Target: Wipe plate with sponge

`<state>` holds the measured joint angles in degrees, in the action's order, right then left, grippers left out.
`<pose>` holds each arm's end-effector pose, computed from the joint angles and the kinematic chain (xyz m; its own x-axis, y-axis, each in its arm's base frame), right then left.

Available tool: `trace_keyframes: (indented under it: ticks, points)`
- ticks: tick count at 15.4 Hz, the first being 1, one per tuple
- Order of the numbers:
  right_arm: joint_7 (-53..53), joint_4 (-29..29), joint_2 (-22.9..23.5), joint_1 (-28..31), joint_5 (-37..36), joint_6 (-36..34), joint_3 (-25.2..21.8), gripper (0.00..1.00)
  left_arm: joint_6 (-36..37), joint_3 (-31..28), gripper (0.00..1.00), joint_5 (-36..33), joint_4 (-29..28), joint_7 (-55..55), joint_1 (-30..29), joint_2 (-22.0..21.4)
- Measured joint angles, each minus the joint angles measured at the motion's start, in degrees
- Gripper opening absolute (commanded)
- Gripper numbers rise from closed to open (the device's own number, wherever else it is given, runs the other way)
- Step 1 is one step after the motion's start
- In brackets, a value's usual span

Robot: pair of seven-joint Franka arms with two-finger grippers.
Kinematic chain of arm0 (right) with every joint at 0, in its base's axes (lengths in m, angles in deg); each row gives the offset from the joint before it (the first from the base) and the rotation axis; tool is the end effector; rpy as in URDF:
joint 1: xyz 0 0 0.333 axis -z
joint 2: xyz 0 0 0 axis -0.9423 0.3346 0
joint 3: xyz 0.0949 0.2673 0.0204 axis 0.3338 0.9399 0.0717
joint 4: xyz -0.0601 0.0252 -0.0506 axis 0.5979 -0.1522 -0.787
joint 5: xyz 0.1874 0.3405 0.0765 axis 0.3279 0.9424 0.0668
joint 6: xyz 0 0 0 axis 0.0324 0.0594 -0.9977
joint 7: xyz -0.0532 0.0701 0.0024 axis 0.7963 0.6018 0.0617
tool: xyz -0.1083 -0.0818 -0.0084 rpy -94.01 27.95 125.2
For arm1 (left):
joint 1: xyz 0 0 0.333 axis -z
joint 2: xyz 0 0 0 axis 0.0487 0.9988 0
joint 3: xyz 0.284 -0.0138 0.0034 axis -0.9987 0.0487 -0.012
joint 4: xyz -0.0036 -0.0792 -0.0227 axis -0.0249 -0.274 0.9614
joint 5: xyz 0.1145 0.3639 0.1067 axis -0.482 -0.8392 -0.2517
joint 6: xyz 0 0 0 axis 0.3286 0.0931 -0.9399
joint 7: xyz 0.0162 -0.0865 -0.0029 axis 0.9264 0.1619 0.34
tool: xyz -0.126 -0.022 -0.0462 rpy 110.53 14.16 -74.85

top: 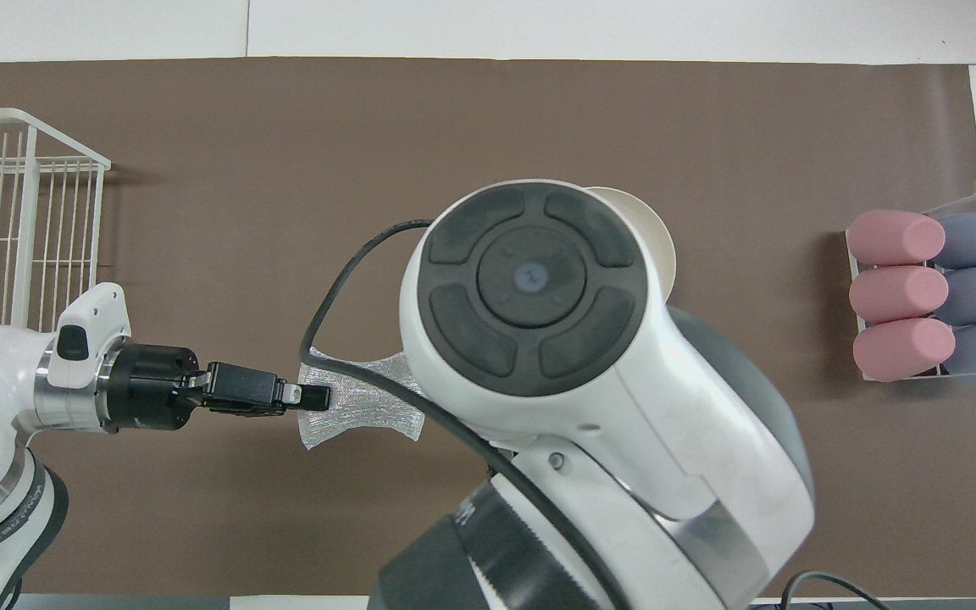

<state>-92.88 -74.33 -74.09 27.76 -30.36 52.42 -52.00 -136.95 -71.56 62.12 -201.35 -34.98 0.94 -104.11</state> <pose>0.4344 0.4250 0.5642 0.1820 -0.9785 -0.0974 -0.9793 -0.1893 0.0720 0.4220 -0.1836 0.4249 0.9660 -0.1689 -0.1959 0.1725 -0.1436 0.9745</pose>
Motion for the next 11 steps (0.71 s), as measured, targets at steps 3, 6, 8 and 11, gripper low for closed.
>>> trace_keyframes:
  ticks: [3, 6, 8, 11]
  points:
    - [-0.1, -1.3, -0.1, -0.5, 0.0, 1.6, 0.0, 1.00, 0.0, -0.1, 0.00, 0.1, 0.0, 0.0, 0.3, -0.2]
    - [-0.1, -5.3, -1.3, -1.7, 0.2, 5.3, 0.1, 1.00, 0.0, -0.2, 0.00, 0.1, 0.0, 0.0, 0.3, -0.2]
    - [-0.1, -9.2, -2.8, -2.7, 0.8, 9.5, 0.1, 1.00, 0.0, -0.2, 0.00, 0.1, 0.0, -0.1, 0.3, -0.2]
    - [-0.1, -12.1, -4.3, -3.4, 0.9, 10.9, 0.1, 0.97, 0.1, -0.2, 0.00, 0.1, 0.0, -0.3, 0.4, -0.2]
